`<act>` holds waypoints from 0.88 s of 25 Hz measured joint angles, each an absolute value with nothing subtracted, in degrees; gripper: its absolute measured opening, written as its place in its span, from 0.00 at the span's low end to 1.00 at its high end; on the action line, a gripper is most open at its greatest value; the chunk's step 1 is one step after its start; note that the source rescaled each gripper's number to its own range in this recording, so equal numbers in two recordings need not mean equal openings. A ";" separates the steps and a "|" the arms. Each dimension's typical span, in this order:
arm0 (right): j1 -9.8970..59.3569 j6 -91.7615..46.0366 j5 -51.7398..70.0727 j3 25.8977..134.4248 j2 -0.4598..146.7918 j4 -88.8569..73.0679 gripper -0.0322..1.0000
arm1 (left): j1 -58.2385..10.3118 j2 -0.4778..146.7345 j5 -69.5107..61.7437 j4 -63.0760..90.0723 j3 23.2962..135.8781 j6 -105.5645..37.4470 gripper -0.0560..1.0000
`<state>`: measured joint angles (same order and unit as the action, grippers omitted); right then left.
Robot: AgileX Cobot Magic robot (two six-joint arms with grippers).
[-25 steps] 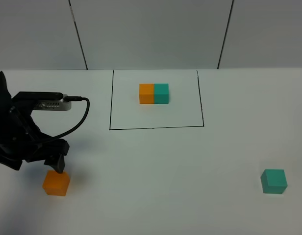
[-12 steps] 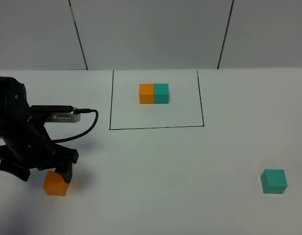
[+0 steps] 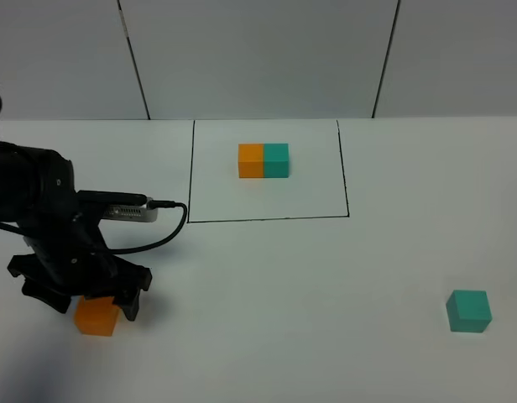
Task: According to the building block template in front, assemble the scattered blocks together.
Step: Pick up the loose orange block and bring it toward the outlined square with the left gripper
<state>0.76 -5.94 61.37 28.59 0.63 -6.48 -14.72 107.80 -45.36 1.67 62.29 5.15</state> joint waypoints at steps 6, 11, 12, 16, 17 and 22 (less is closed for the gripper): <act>0.76 -5.94 61.37 28.59 0.63 -6.55 0.73 | -16.31 109.86 -44.66 0.00 62.29 7.16 0.88; 0.76 -5.94 61.37 28.59 0.63 -6.65 0.73 | -16.31 109.86 -44.25 -1.46 62.29 8.94 0.86; 0.76 -5.94 61.37 28.59 0.63 -6.65 0.73 | -16.31 109.86 -44.14 -1.51 62.29 9.05 0.86; 0.76 -5.94 61.37 28.59 0.63 -6.65 0.73 | -16.31 110.08 -44.09 -1.51 62.29 9.20 0.83; 0.76 -5.94 61.37 28.59 0.63 -6.65 0.73 | -16.31 110.25 -43.97 -1.51 62.23 9.20 0.82; 0.76 -5.94 61.37 28.59 0.63 -6.65 0.73 | -16.31 110.39 -40.37 -1.90 59.02 9.28 0.79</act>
<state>0.76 -5.94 61.37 28.59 0.63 -6.65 -16.31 110.39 -40.37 -1.90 59.02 9.28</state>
